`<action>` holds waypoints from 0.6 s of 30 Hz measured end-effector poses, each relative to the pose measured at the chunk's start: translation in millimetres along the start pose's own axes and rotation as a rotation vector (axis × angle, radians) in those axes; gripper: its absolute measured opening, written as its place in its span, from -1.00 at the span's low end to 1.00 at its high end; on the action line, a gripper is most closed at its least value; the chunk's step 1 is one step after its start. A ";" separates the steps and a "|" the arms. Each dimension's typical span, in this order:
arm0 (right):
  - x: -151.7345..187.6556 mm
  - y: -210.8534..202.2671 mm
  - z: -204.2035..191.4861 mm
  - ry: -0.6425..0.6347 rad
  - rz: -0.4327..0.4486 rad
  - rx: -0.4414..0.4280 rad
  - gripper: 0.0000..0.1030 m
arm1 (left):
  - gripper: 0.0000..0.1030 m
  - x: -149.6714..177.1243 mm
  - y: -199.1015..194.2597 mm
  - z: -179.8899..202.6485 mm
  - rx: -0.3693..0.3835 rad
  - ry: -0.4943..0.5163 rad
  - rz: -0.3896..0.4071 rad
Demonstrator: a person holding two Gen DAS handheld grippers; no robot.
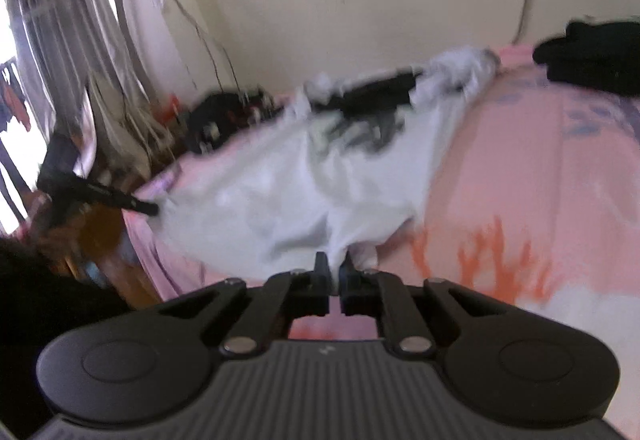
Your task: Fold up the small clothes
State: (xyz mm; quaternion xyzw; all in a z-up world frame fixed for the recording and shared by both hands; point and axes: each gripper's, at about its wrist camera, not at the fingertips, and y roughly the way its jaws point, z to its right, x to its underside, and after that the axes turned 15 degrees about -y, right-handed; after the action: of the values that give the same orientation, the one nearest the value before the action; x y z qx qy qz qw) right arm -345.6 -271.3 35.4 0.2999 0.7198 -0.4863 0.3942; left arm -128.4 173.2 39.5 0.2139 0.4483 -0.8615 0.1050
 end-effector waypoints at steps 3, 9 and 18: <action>-28.5 -0.5 25.7 0.055 0.095 0.007 -0.94 | -0.87 -33.1 -6.1 1.3 0.080 -0.056 0.064; -107.0 60.1 92.9 0.142 0.171 0.169 -0.49 | -0.41 -145.0 45.4 34.8 0.092 -0.148 0.224; -84.7 84.3 84.1 0.096 0.045 0.244 0.49 | 0.52 -126.8 101.6 31.1 -0.103 -0.036 0.192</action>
State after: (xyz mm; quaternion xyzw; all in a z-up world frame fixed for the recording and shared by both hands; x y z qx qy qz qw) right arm -210.5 -324.9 50.9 0.3845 0.6664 -0.5463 0.3309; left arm 13.4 87.9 40.0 0.2350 0.4676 -0.8269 0.2060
